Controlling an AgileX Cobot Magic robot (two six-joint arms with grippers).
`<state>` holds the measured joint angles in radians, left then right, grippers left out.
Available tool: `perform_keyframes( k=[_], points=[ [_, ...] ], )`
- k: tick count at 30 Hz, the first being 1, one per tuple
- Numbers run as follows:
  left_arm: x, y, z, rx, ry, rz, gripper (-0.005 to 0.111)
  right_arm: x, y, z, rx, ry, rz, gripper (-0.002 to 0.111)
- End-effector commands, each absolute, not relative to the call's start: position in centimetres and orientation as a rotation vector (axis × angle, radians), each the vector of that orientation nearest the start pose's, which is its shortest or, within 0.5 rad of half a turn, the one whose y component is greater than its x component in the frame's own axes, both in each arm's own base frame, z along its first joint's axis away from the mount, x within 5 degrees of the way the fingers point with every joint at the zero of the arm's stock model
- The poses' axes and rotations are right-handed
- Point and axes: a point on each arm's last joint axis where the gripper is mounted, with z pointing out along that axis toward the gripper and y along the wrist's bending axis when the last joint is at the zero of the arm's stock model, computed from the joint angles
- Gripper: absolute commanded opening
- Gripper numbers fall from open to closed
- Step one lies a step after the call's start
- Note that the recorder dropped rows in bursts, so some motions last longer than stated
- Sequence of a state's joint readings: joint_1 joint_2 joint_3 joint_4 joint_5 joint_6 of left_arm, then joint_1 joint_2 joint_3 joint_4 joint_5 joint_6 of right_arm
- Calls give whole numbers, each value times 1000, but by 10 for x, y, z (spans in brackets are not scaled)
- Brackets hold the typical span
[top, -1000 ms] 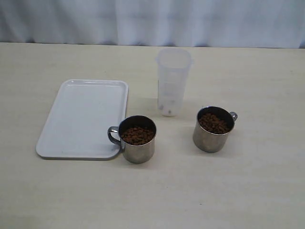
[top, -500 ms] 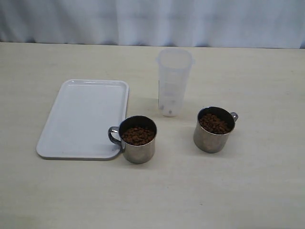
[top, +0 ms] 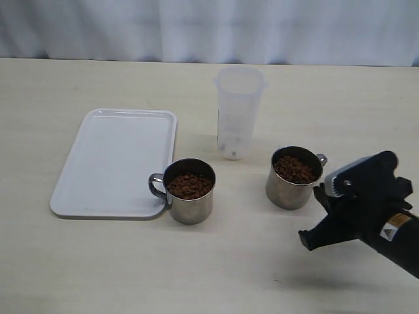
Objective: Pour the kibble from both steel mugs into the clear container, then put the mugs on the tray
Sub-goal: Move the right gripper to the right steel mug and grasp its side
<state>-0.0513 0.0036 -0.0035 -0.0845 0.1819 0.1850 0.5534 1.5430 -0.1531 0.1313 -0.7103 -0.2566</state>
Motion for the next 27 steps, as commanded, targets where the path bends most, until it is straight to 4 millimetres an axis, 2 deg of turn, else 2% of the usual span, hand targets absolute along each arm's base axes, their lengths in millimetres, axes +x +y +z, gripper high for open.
perform_keyframes(
  k=[1, 5, 8, 11, 14, 16, 17, 20, 27],
  points=[
    [56, -5, 197, 139, 1652, 15, 0, 185, 108, 99, -817, 2077, 114, 4],
    [56, -5, 197, 139, 1652, 15, 0, 190, 107, 93, -788, 2114, 119, 4],
    [56, -5, 197, 139, 1652, 15, 0, 191, 105, 93, -789, 2117, 201, 5],
    [56, -5, 197, 139, 1652, 15, 0, 189, 108, 94, -878, 2074, 305, 13],
    [56, -5, 197, 139, 1652, 15, 0, 191, 106, 95, -858, 2063, 327, 36],
    [56, -5, 197, 139, 1652, 15, 0, 193, 103, 96, -810, 2072, 314, 61],
    [56, -5, 197, 139, 1652, 15, 0, 194, 103, 96, -791, 2075, 309, 79],
    [56, -5, 197, 139, 1652, 15, 0, 195, 102, 96, -768, 2082, 301, 108],
    [56, -5, 197, 139, 1652, 15, 0, 193, 107, 98, -859, 2026, 338, 110]
  ],
)
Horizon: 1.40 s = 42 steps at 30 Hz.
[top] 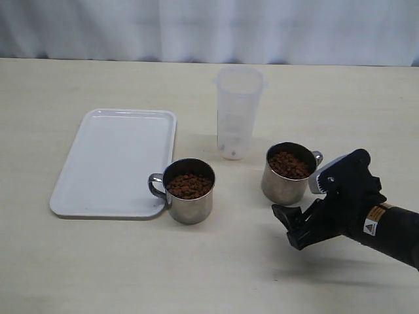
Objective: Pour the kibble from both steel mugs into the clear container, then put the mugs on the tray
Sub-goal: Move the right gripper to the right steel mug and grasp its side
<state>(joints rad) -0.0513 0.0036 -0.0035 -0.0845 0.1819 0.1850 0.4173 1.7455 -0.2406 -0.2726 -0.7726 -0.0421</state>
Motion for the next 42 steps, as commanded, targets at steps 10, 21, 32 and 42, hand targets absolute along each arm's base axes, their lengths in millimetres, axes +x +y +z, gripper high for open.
perform_keyframes(
  k=[10, 21, 32, 42],
  points=[
    [56, -5, 197, 139, 1652, 15, 0, 209, 114, 81, -905, 1989, 318, 110],
    [56, -5, 197, 139, 1652, 15, 0, 232, 115, 76, -831, 1925, 301, 110],
    [56, -5, 197, 139, 1652, 15, 0, 240, 108, 68, -806, 1798, 384, 110],
    [56, -5, 197, 139, 1652, 15, 0, 248, 108, 63, -815, 1786, 368, 110]
  ],
)
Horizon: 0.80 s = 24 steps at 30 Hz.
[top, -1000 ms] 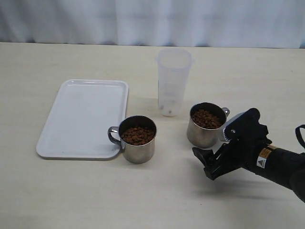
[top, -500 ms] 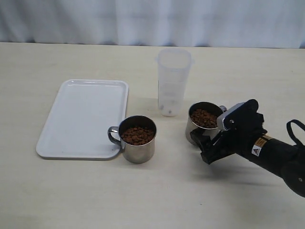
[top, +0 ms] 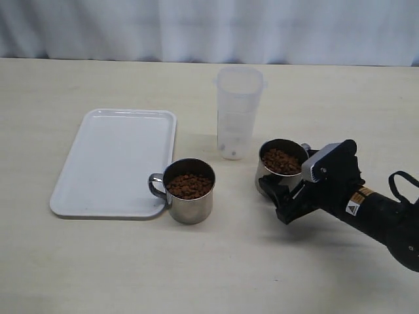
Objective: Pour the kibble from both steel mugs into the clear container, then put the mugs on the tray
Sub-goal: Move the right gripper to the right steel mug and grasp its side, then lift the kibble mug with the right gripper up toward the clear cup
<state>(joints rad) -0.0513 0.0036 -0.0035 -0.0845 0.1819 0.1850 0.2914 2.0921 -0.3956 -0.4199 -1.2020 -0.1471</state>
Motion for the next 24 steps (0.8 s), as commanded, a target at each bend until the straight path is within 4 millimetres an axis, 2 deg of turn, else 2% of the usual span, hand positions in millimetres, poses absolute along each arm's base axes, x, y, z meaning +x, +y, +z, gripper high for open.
perform_keyframes(
  k=[1, 24],
  points=[
    [56, -5, 197, 139, 1652, 15, 0, 249, 109, 62, -813, 1784, 369, 110],
    [56, -5, 197, 139, 1652, 15, 0, 263, 112, 58, -781, 1777, 371, 110]
  ],
)
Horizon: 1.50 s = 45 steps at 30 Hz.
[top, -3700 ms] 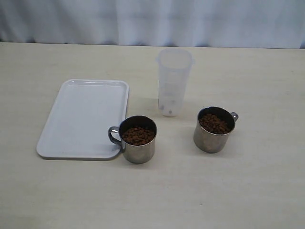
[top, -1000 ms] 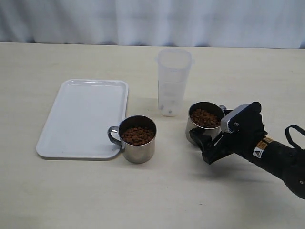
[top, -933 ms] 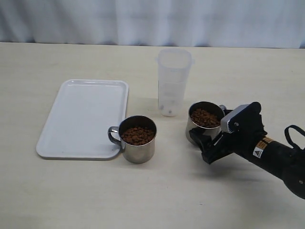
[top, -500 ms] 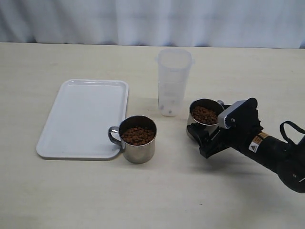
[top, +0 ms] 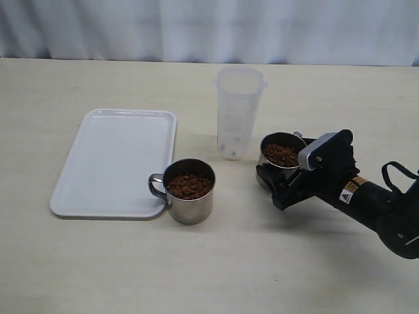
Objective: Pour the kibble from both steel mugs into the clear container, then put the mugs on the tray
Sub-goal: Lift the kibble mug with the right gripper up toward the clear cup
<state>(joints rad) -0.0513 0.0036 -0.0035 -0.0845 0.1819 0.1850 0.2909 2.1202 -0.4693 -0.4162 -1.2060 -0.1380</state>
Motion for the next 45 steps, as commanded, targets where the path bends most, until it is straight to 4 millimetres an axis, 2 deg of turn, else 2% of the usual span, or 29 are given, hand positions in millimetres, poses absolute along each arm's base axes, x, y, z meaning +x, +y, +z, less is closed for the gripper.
perform_keyframes(
  k=[1, 7, 9, 10, 12, 15, 18, 19, 23, 26, 29, 35, 38, 42, 45],
  points=[
    [56, -5, 197, 139, 1652, 15, 0, 263, 112, 58, -781, 1777, 371, 110],
    [56, -5, 197, 139, 1652, 15, 0, 263, 112, 58, -786, 1776, 367, 109],
    [56, -5, 197, 139, 1652, 15, 0, 263, 112, 58, -786, 1776, 367, 103],
    [56, -5, 197, 139, 1652, 15, 0, 263, 112, 58, -786, 1776, 367, 96],
    [56, -5, 197, 139, 1652, 15, 0, 263, 112, 58, -786, 1776, 367, 64],
    [56, -5, 197, 139, 1652, 15, 0, 263, 111, 58, -782, 1777, 364, 33],
    [56, -5, 197, 139, 1652, 15, 0, 264, 111, 58, -773, 1781, 357, 7],
    [56, -5, 197, 139, 1652, 15, 0, 264, 110, 58, -763, 1784, 353, 5],
    [56, -5, 197, 139, 1652, 15, 0, 265, 108, 58, -739, 1793, 335, 5],
    [56, -5, 197, 139, 1652, 15, 0, 258, 106, 63, -740, 1796, 332, 5],
    [56, -5, 197, 139, 1652, 15, 0, 251, 101, 88, -693, 1750, 297, 5],
    [56, -5, 197, 139, 1652, 15, 0, 230, 89, 123, -614, 1688, 247, 4],
    [56, -5, 197, 139, 1652, 15, 0, 224, 87, 151, -552, 1612, 275, 4],
    [56, -5, 197, 139, 1652, 15, 0, 215, 82, 179, -561, 1600, 235, 4],
    [56, -5, 197, 139, 1652, 15, 0, 210, 75, 195, -498, 1625, 196, 4]
  ],
)
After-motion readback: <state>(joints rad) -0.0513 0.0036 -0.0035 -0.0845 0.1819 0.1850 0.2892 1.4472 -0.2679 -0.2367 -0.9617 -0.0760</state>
